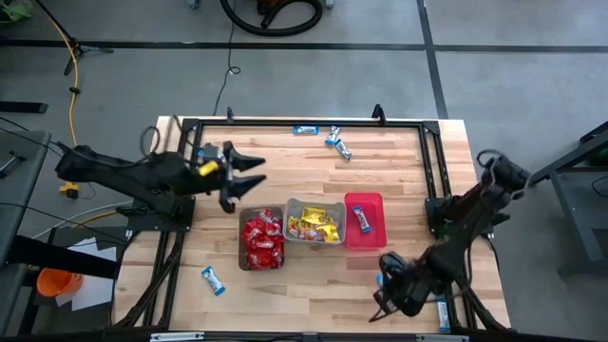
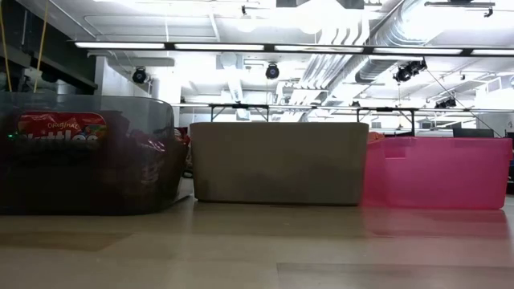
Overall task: Sort candy
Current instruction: Put the white chocolate into the pink bin
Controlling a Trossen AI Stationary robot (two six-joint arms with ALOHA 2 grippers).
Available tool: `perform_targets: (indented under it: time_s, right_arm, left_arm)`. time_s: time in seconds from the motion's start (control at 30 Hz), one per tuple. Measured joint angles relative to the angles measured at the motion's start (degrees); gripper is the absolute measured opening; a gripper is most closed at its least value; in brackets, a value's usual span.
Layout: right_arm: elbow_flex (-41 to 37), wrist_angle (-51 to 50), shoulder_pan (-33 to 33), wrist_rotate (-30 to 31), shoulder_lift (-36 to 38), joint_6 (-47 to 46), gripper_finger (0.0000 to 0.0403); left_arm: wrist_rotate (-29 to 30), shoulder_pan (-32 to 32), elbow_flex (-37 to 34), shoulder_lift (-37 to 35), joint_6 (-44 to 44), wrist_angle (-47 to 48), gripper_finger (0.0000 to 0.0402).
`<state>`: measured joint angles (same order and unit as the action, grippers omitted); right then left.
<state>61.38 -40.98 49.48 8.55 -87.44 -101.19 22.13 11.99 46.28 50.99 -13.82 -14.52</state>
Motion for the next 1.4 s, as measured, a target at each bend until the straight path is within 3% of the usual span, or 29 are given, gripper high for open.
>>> perform_targets:
  time_s: [0.17, 0.3, 0.57, 0.83, 1.07, 1.27, 1.4]
  right_arm:
    - [0.2, -0.5, -4.3, 16.4, 6.4, 9.8, 0.0008]
    - [-1.8, -0.4, -10.2, 22.5, 11.2, 20.7, 0.0004]
    - [-8.9, -0.3, -23.8, 14.4, 14.8, 37.1, 0.0002]
    - [-14.4, 3.2, -31.2, 9.3, 14.8, 34.2, 0.0030]
    - [-13.2, 5.0, -31.9, 7.4, 14.9, 38.7, 0.0109]
    - [-10.8, 0.9, -31.9, 4.3, 14.9, 42.5, 0.0191]
    - [-7.6, -1.7, -31.9, 3.7, 14.9, 44.0, 0.0223]
  left_arm:
    - [0.2, 0.0, 0.0, -3.5, -1.0, -0.1, 0.0220]
    - [0.2, 0.2, 0.0, -3.8, -1.1, 0.2, 0.0220]
    - [0.2, 0.2, -0.1, -2.2, -3.4, 0.1, 0.0220]
    - [0.2, 0.2, -0.1, -2.1, -4.2, 0.0, 0.0220]
    - [0.2, 0.2, -0.1, -2.1, -4.1, 0.1, 0.0220]
    - [0.2, 0.2, -0.1, -2.1, -4.1, 0.2, 0.0220]
    - [0.2, 0.2, -0.1, -2.1, -4.1, 0.9, 0.0220]
